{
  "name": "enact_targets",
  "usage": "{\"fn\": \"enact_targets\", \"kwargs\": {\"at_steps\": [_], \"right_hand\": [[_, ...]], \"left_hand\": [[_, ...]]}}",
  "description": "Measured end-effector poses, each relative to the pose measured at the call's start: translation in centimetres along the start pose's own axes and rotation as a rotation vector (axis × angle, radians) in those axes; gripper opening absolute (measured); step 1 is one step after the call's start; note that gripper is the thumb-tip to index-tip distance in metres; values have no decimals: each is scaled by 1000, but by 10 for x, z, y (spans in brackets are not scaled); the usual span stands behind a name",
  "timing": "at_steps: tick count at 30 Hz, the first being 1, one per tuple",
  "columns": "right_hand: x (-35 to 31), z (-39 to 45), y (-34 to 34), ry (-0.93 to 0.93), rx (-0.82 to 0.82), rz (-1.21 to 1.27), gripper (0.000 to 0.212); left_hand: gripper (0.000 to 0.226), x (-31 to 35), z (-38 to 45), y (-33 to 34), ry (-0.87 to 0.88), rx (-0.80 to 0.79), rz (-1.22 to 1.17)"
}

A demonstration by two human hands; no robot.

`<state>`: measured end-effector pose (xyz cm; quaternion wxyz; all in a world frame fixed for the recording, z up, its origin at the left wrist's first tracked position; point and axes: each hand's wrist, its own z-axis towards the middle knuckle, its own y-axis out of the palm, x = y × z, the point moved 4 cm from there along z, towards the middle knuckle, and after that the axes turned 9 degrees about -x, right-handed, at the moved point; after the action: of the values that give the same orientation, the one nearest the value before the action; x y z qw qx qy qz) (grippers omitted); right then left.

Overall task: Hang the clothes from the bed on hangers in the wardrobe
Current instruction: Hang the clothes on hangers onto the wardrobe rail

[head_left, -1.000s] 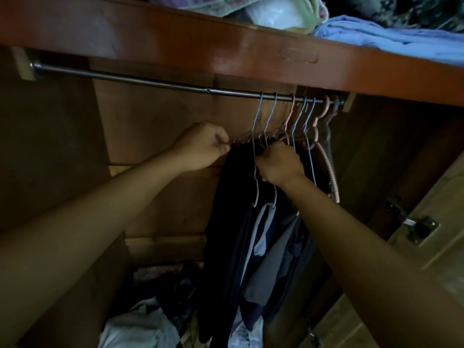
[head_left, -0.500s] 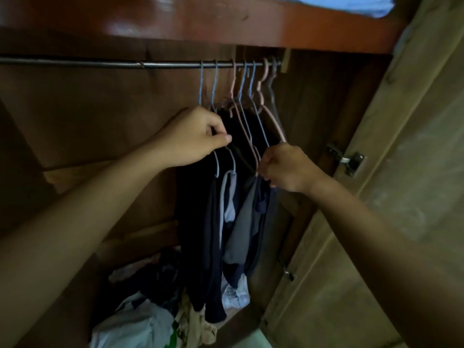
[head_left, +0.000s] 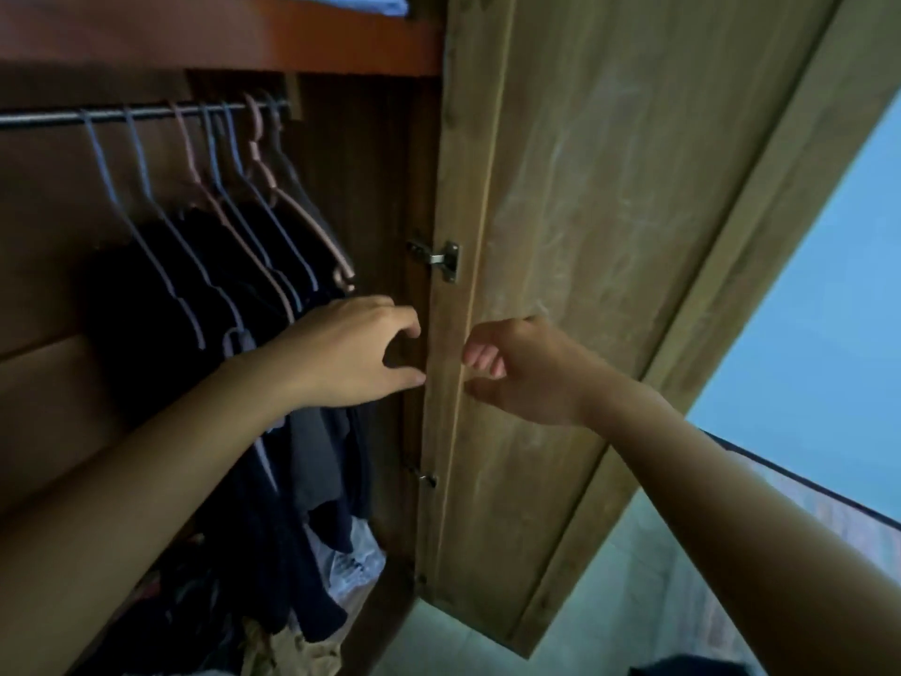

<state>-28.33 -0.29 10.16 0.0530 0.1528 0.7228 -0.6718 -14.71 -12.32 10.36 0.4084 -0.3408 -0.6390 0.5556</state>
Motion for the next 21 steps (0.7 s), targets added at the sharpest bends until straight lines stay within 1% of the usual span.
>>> {"fn": "enact_targets", "kwargs": {"at_steps": [5,8,12,19,21], "right_hand": [[50,-58,-1,190,21,-57,31],[81,-96,-2,264,30,-57,30],[126,-146,-6,368,39,-59,26],[194,-232,-2,517,67,-41,38],[207,-254,3,555,72,-36,39]], "left_hand": [[54,72,27,16,100,-106,-49],[55,114,48,30,129,-155,-107],[57,171,73,48,219,-239,-144],[55,273,103,77,390,-271,-99],[57,298,111,88,428,-287,-90]]}}
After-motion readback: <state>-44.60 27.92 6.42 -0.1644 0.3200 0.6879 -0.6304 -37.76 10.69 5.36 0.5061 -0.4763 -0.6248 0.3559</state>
